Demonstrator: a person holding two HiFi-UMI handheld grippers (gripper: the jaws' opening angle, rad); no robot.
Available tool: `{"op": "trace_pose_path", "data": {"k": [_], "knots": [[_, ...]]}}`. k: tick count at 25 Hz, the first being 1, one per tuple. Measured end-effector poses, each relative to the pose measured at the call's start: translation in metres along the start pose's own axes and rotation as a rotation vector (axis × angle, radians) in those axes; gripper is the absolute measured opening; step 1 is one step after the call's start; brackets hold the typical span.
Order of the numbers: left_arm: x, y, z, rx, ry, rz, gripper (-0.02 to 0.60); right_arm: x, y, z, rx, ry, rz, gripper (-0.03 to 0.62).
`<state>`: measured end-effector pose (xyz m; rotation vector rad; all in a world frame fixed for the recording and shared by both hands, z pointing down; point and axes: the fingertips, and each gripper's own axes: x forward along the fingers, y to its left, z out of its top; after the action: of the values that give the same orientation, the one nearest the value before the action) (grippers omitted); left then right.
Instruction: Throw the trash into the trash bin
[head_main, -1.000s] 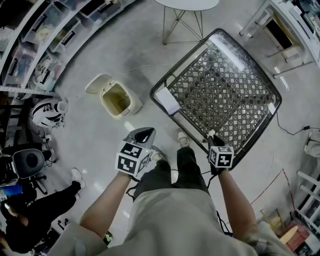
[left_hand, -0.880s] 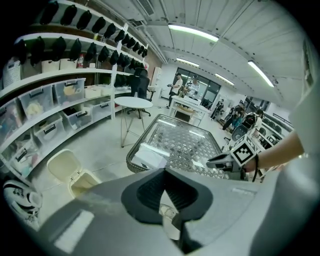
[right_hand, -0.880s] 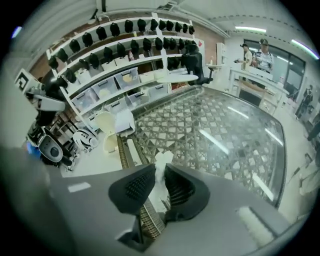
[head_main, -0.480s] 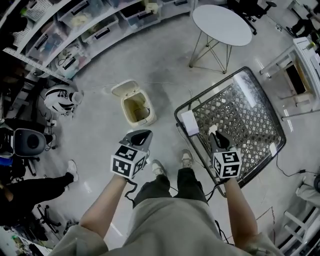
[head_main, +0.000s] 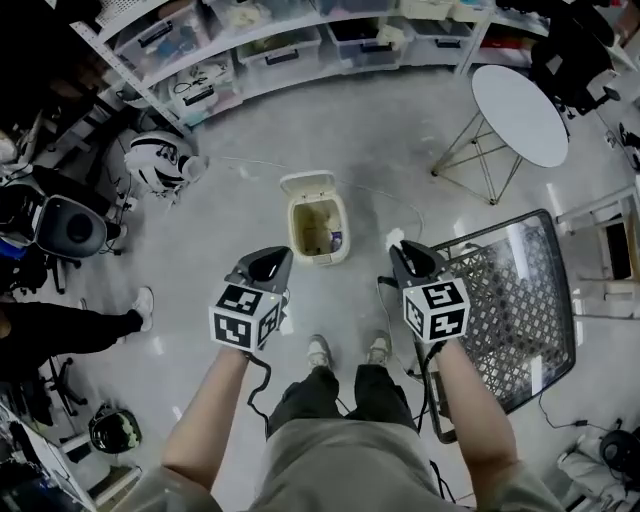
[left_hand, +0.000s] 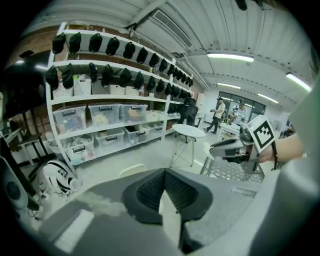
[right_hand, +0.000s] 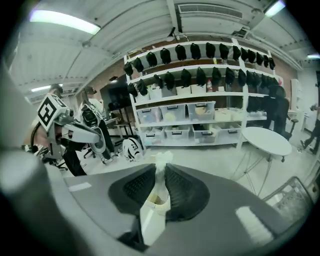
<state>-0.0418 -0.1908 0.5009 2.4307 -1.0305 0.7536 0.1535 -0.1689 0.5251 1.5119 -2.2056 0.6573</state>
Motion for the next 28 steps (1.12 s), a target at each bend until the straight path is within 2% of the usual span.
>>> {"op": "trace_pose_path", "data": {"k": [5, 10, 15, 19, 25, 28], "knots": [[0.004, 0.048, -0.015, -0.03, -0.022, 0.066, 0.002, 0.076, 0.03, 0.005, -0.015, 0.033, 0.076, 0.067], [0.019, 0.091, -0.045, -0.044, -0.027, 0.083, 0.002, 0.15, 0.058, -0.017, -0.026, 0.1, 0.113, 0.067], [0.049, 0.124, -0.082, -0.059, -0.014, 0.086, 0.002, 0.211, 0.058, -0.054, 0.004, 0.151, 0.106, 0.067], [0.079, 0.135, -0.119, 0.0, 0.028, 0.082, 0.002, 0.253, 0.052, -0.096, 0.04, 0.194, 0.088, 0.067], [0.13, 0.148, -0.17, -0.043, 0.052, 0.068, 0.002, 0.307, 0.038, -0.169, 0.101, 0.282, 0.079, 0.067], [0.15, 0.153, -0.196, -0.065, 0.072, 0.069, 0.002, 0.33, 0.033, -0.2, 0.077, 0.317, 0.073, 0.067]]}}
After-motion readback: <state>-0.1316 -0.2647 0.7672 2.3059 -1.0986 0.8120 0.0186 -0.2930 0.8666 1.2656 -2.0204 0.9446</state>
